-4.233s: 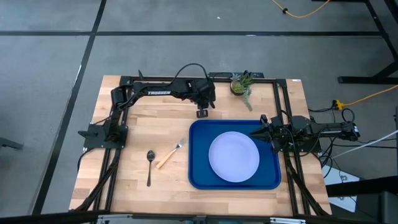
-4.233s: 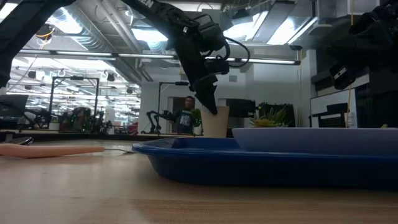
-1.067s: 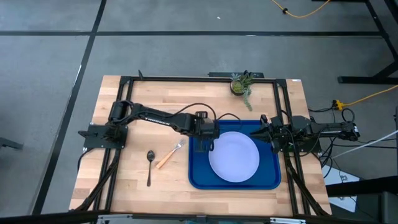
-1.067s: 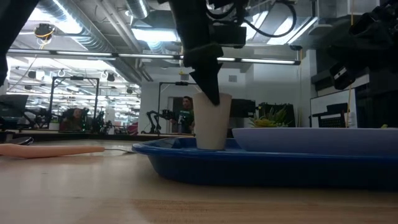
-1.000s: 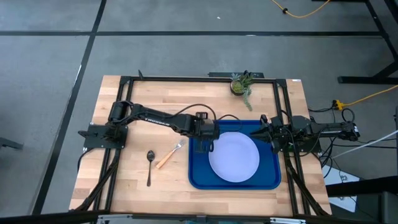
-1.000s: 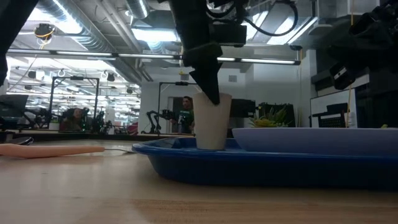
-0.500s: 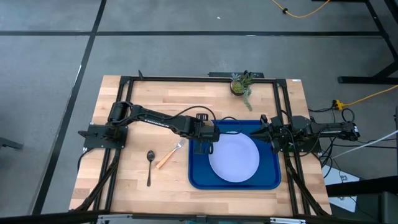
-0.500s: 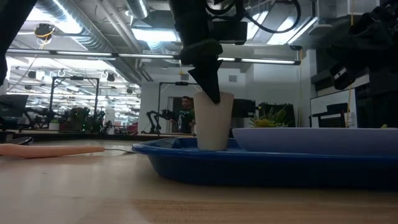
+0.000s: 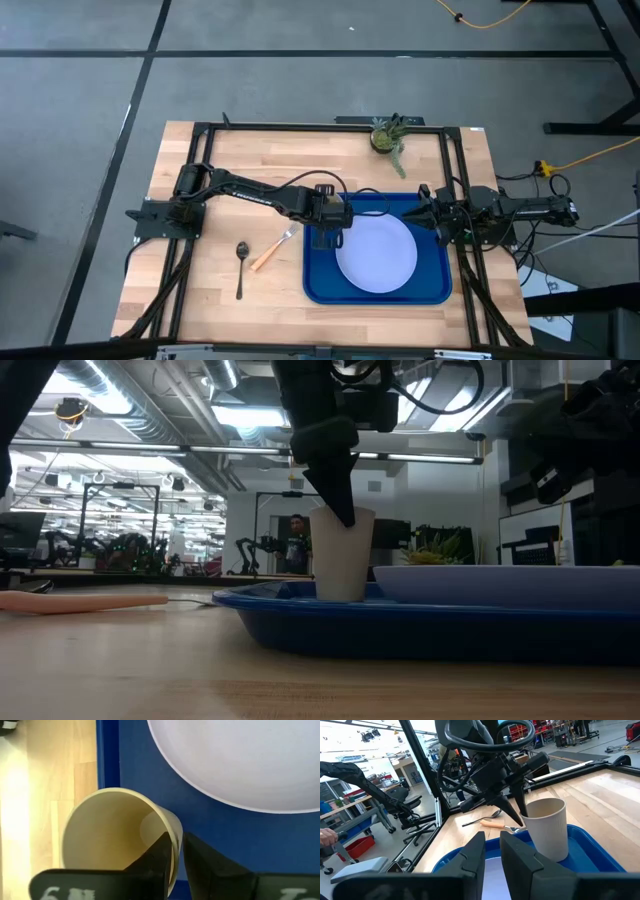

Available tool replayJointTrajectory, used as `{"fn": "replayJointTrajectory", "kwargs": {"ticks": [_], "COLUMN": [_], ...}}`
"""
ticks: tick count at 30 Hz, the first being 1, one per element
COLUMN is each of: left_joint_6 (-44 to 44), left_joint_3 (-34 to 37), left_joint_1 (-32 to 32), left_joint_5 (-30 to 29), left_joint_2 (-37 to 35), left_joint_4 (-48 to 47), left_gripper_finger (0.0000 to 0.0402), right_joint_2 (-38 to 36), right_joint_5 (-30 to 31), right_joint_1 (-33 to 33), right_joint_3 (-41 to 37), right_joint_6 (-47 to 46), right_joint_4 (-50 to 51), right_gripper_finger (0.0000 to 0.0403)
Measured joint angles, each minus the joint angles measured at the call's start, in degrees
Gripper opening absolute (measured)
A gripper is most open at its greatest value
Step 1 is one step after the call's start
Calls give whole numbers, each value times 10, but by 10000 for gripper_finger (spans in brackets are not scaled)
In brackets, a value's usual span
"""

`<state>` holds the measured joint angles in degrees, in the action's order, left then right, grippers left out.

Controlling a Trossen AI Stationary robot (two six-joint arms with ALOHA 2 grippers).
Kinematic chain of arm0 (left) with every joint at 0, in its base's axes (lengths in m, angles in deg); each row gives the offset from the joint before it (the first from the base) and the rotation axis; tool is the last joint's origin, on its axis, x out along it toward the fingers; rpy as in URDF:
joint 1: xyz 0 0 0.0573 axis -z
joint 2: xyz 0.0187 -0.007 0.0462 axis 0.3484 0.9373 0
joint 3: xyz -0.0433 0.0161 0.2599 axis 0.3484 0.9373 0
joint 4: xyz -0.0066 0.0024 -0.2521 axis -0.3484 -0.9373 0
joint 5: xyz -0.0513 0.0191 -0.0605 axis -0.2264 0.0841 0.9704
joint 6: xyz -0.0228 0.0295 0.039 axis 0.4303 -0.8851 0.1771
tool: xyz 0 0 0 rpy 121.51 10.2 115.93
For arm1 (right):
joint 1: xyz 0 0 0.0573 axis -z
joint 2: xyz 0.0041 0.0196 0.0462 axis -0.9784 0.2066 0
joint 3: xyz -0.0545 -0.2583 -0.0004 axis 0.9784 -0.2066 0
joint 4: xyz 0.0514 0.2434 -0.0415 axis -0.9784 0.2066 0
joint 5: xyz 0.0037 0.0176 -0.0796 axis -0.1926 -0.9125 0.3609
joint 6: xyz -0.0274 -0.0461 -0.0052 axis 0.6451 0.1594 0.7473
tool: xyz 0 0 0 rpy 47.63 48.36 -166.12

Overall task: Pick and place plate/cup/fork/spoon on tray
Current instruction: Put the white cup on the blue serving tray to the top left of the white plate, then put the brown fork on the blue serving tray to the left of the white plate

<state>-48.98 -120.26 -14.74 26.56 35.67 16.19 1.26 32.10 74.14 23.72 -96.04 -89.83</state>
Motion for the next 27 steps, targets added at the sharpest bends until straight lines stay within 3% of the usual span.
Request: {"fn": "replayJointTrajectory", "kwargs": {"ticks": [15, 27], "left_joint_6": [11, -5], "left_joint_3": [0, -66], "left_joint_1": [0, 0], "left_joint_5": [18, 7], "left_joint_2": [0, 0], "left_joint_4": [0, -66], "left_gripper_finger": [123, 127], "right_joint_2": [0, 0], "right_joint_5": [0, 0], "right_joint_1": [0, 0], "right_joint_3": [0, 0], "right_joint_6": [0, 0], "right_joint_4": [0, 0], "right_gripper_finger": [65, 65]}}
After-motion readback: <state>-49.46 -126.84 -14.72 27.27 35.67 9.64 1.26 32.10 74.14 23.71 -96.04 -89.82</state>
